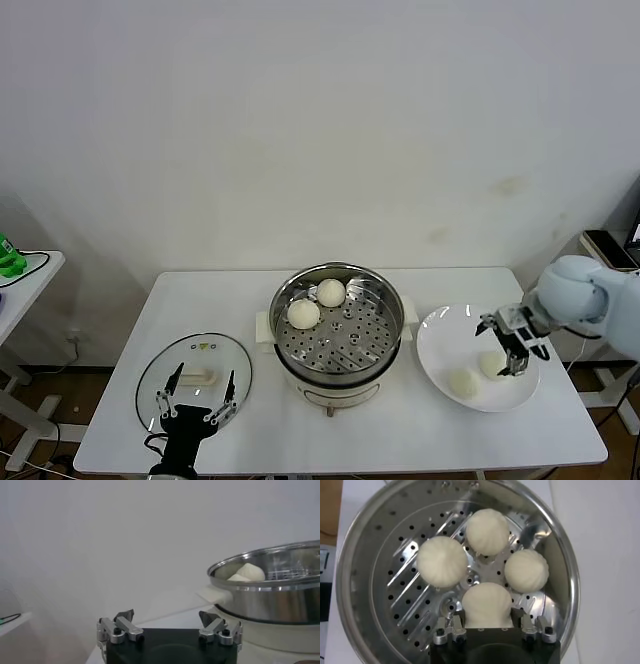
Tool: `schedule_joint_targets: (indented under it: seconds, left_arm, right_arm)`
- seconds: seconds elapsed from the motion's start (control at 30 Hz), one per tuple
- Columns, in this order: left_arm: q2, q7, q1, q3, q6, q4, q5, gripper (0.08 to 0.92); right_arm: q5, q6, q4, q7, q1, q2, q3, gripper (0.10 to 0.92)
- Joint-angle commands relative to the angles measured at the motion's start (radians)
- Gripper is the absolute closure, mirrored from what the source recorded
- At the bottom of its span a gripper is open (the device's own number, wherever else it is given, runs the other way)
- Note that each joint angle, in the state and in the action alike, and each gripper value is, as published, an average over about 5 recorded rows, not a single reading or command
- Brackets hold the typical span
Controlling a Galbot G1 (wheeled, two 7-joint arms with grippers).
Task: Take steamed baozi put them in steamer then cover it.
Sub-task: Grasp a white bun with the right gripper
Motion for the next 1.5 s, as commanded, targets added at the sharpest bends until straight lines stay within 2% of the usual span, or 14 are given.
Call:
schedule_joint_targets:
  seconds: [0.03, 0.77, 1.5]
  left_arm:
    - [0.0, 0.001, 0.009, -0.02, 0.001, -0.001, 0.0, 0.177]
    - [-0.007, 0.002, 0.001, -0.019, 0.0, 0.021, 0.0, 0.177]
    - [-0.017, 0.0, 0.001, -0.008, -0.002, 0.018, 0.006, 0.177]
  right_arm:
    - [-0.071, 0.027, -0.097, -0.003, -0.279, 0.051, 0.208, 0.202]
    - [-0.001, -0.042, -0.163, 0.038, -0.373, 0.105, 0.281, 0.211]
    - [0.035, -0.057, -0.138, 0.031, -0.305, 0.083, 0.279, 0.441]
